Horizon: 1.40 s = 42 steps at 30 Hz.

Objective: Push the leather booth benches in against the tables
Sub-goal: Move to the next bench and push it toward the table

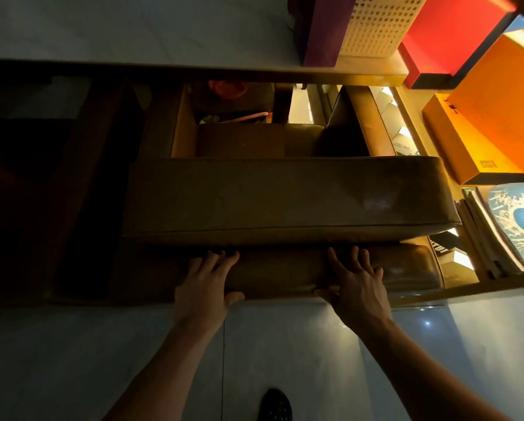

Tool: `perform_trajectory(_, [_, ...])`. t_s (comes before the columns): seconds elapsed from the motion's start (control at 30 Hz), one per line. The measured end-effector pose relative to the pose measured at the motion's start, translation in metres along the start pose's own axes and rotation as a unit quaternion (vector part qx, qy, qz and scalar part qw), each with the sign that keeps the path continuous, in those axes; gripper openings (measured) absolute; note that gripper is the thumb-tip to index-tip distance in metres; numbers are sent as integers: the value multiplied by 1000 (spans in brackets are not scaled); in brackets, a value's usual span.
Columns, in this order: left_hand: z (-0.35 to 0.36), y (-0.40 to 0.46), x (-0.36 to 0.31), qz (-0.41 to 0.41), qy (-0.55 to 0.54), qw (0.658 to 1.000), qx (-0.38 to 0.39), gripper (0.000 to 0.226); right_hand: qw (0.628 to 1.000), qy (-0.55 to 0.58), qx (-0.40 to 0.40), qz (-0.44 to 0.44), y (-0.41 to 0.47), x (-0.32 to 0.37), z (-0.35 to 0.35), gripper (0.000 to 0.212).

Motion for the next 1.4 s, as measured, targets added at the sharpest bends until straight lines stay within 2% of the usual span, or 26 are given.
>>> perform_trajectory(0.6, [0,6,-6,-19,-7,1000,0,75,1000,6,-4,-5,6,-2,-4,91])
perform_trajectory(1.4, [-13,1,-20,-48,-18,998,35,80,999,23,14,-22,-1,-5,-14,95])
Point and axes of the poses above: each hand's wrist, its own y-axis towards the middle knuckle, its own z-axis out of the palm, x = y × z, the point moved 1 cm from there along y, towards the middle knuckle, and after that the axes turned 2 degrees about -x, right-handed, at the moved point
